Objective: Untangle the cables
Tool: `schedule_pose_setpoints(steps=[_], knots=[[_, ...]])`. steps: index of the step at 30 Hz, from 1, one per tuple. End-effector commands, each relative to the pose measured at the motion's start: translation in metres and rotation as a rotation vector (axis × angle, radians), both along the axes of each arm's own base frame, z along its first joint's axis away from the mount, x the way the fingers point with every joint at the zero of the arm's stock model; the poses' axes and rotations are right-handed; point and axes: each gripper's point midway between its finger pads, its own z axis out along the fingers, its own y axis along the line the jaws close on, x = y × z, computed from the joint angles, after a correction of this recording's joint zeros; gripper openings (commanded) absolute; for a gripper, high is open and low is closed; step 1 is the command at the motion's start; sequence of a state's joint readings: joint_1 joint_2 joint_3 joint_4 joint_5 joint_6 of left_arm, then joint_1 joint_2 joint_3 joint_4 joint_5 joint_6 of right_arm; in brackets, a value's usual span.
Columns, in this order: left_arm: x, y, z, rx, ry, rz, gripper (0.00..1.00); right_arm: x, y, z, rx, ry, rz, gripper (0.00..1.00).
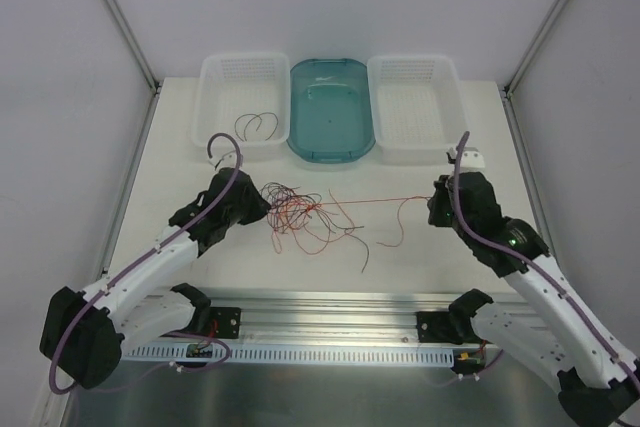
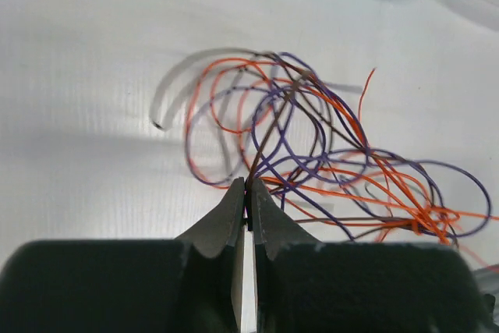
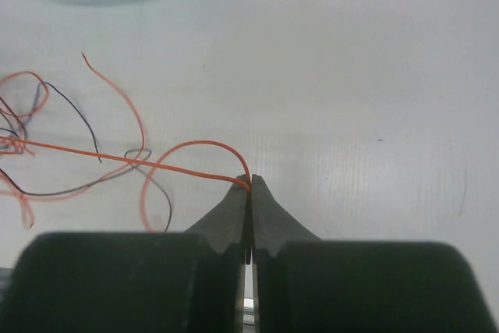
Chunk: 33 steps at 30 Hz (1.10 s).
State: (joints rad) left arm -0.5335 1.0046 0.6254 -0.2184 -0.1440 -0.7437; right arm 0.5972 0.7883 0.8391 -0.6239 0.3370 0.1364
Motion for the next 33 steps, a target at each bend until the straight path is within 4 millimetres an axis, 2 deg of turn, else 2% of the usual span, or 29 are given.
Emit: schedule_pose_setpoints(steps=[1, 2, 3, 4, 8, 9, 10, 12, 13, 15, 17, 18, 19, 21, 22, 23, 26, 27, 28, 29, 30, 33], knots=[[-0.008, 0.041, -0.014, 0.114, 0.026, 0.062, 0.0, -0.018, -0.062, 0.043, -0.128, -0.083, -0.141, 0.01], [-0.008, 0.046, -0.014, 0.121, 0.025, 0.07, 0.0, -0.021, -0.068, 0.051, -0.128, -0.102, -0.157, 0.01], [-0.007, 0.052, -0.011, 0.12, 0.018, 0.093, 0.0, -0.028, -0.076, 0.07, -0.113, -0.146, -0.178, 0.01], [-0.009, 0.057, -0.012, 0.128, 0.027, 0.106, 0.0, -0.031, -0.082, 0.077, -0.118, -0.163, -0.19, 0.01], [-0.009, 0.068, -0.015, 0.143, 0.045, 0.162, 0.0, -0.042, -0.102, 0.131, -0.102, -0.285, -0.25, 0.01], [-0.009, 0.07, -0.019, 0.151, 0.063, 0.172, 0.0, -0.044, -0.103, 0.143, -0.081, -0.314, -0.252, 0.01], [-0.01, 0.073, -0.022, 0.157, 0.075, 0.186, 0.0, -0.047, -0.105, 0.17, -0.04, -0.372, -0.26, 0.01], [-0.01, 0.075, -0.027, 0.156, 0.097, 0.209, 0.0, -0.05, -0.104, 0.2, -0.024, -0.433, -0.232, 0.01], [-0.01, 0.077, -0.029, 0.154, 0.104, 0.22, 0.0, -0.055, -0.105, 0.226, 0.015, -0.488, -0.226, 0.01], [-0.009, 0.077, -0.03, 0.15, 0.107, 0.23, 0.0, -0.059, -0.104, 0.255, 0.055, -0.561, -0.21, 0.01], [-0.008, 0.076, -0.027, 0.146, 0.102, 0.221, 0.0, -0.064, -0.108, 0.278, 0.095, -0.635, -0.218, 0.01], [-0.008, 0.072, -0.022, 0.124, 0.09, 0.203, 0.0, -0.063, -0.105, 0.28, 0.101, -0.638, -0.205, 0.01], [-0.008, 0.07, -0.018, 0.121, 0.079, 0.191, 0.0, -0.062, -0.094, 0.28, 0.119, -0.63, -0.151, 0.01], [-0.007, 0.06, -0.002, 0.083, 0.042, 0.132, 0.0, -0.051, -0.073, 0.258, 0.121, -0.542, -0.083, 0.01], [-0.007, 0.055, 0.003, 0.081, 0.026, 0.08, 0.0, -0.047, -0.054, 0.243, 0.134, -0.486, -0.002, 0.01], [-0.004, 0.047, 0.017, 0.058, 0.002, 0.037, 0.0, -0.035, -0.04, 0.207, 0.103, -0.38, 0.036, 0.03], [-0.012, 0.011, 0.041, -0.066, -0.004, -0.142, 0.0, -0.025, -0.001, 0.138, 0.158, -0.175, 0.127, 0.1], [-0.016, 0.002, 0.047, -0.087, -0.008, -0.181, 0.0, -0.022, 0.009, 0.091, 0.141, -0.052, 0.138, 0.15], [-0.02, -0.006, 0.053, -0.11, -0.012, -0.222, 0.0, -0.026, 0.021, 0.067, 0.18, 0.023, 0.168, 0.26], [-0.021, -0.011, 0.062, -0.123, -0.033, -0.245, 0.0, -0.022, 0.03, 0.054, 0.202, 0.046, 0.179, 0.42], [-0.025, -0.02, 0.067, -0.131, -0.039, -0.283, 0.0, -0.023, 0.031, 0.023, 0.189, 0.112, 0.163, 0.46], [-0.034, -0.037, 0.083, -0.171, -0.057, -0.362, 0.0, -0.026, 0.058, 0.01, 0.238, 0.156, 0.237, 0.57]])
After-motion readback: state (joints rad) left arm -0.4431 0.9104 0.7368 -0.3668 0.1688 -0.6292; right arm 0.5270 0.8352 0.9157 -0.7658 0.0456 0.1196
